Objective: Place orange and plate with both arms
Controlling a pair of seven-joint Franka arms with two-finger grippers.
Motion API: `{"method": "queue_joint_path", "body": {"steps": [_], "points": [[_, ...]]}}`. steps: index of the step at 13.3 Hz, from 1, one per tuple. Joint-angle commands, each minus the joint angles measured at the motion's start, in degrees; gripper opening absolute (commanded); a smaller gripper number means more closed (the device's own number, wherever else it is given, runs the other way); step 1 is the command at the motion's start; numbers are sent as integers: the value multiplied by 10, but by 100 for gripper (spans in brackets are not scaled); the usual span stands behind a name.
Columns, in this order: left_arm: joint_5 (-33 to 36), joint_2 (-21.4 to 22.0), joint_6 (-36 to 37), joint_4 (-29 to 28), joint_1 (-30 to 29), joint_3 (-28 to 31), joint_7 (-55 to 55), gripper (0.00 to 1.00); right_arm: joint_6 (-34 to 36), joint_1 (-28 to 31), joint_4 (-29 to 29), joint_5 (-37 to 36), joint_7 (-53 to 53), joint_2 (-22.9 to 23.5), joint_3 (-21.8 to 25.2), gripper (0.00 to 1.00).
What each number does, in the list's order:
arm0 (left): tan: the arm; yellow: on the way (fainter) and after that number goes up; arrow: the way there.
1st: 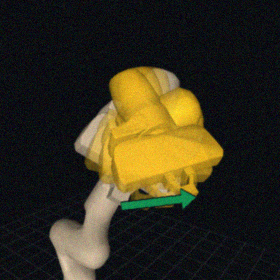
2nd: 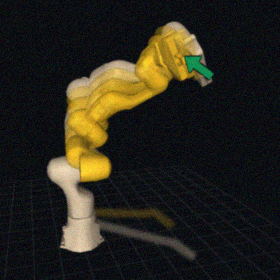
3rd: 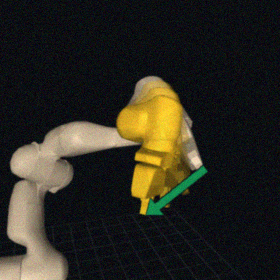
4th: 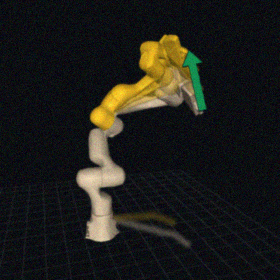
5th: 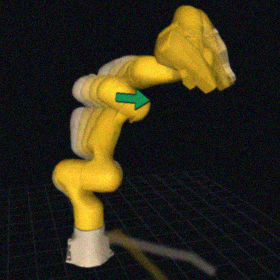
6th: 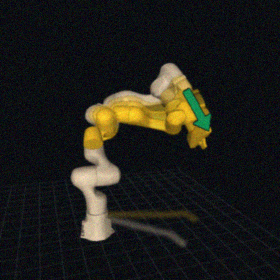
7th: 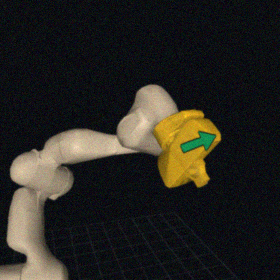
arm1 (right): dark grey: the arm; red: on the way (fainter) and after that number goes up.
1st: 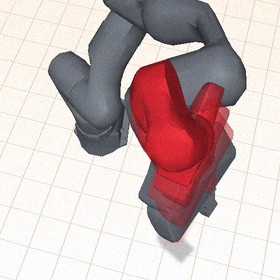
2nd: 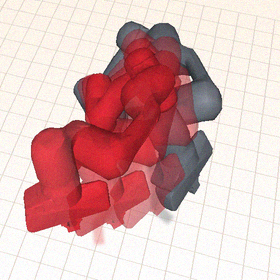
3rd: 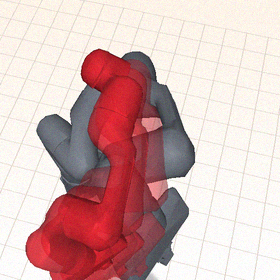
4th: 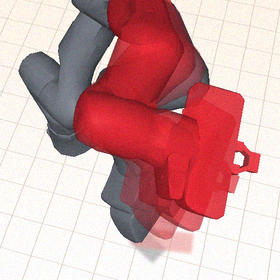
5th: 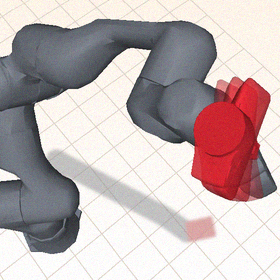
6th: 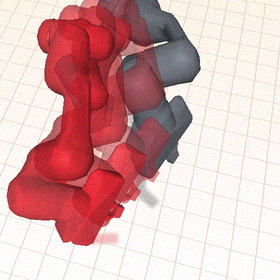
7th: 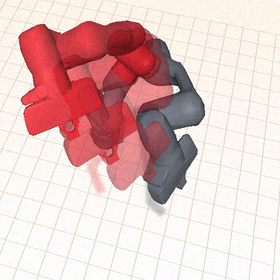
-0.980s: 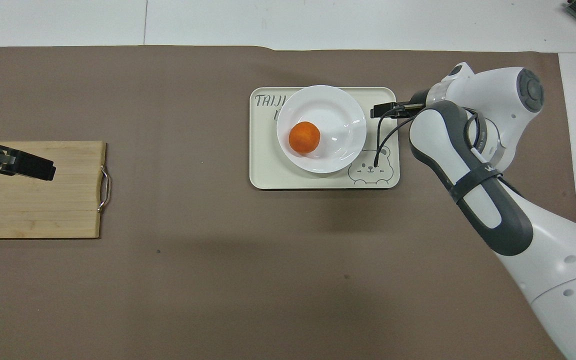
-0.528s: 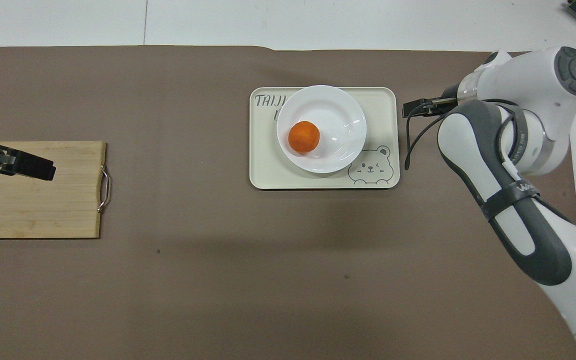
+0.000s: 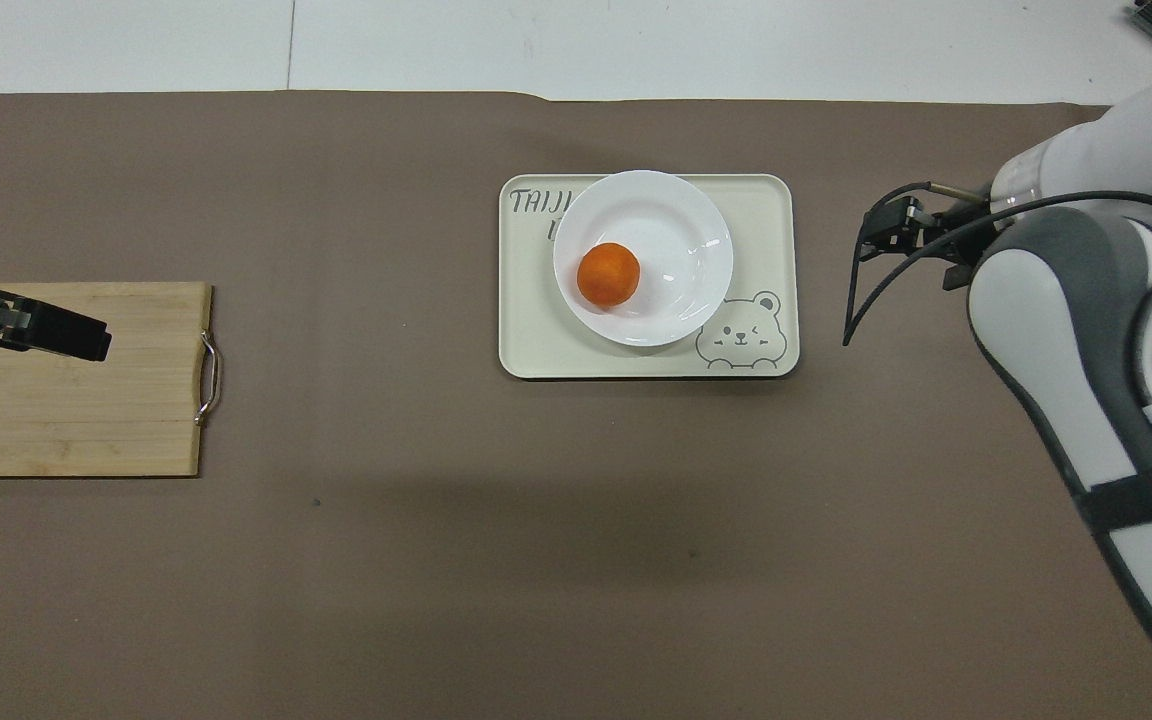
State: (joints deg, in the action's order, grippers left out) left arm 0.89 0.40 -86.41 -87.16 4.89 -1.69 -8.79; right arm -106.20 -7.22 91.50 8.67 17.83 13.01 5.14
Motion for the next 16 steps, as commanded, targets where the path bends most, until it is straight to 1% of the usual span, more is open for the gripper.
{"method": "queue_joint_path", "body": {"steps": [1, 4, 5, 7, 10, 13, 14, 16], "points": [[9, 4, -1, 2, -6, -5, 5, 100, 56, 39, 16, -15, 10, -43, -4, 100], [9, 4, -1, 2, -6, -5, 5, 100, 120, 76, 18, -15, -37, -69, -3, 100], [9, 4, -1, 2, -6, -5, 5, 100, 126, 84, 18, -18, -52, -76, -2, 100], [9, 4, -1, 2, -6, -5, 5, 100, 129, 85, 18, -41, -74, -96, -3, 100], [9, 4, -1, 2, -6, -5, 5, 100, 143, 74, 12, -82, -76, -133, -11, 100], [9, 4, -1, 2, -6, -5, 5, 100, 161, 61, 11, -85, -75, -159, -12, 100], [9, 4, -1, 2, -6, -5, 5, 100, 164, 61, 2, -86, -79, -165, -11, 100], [9, 4, -1, 2, -6, -5, 5, 100, 200, 66, -32, -85, -94, -169, -2, 100]]}}
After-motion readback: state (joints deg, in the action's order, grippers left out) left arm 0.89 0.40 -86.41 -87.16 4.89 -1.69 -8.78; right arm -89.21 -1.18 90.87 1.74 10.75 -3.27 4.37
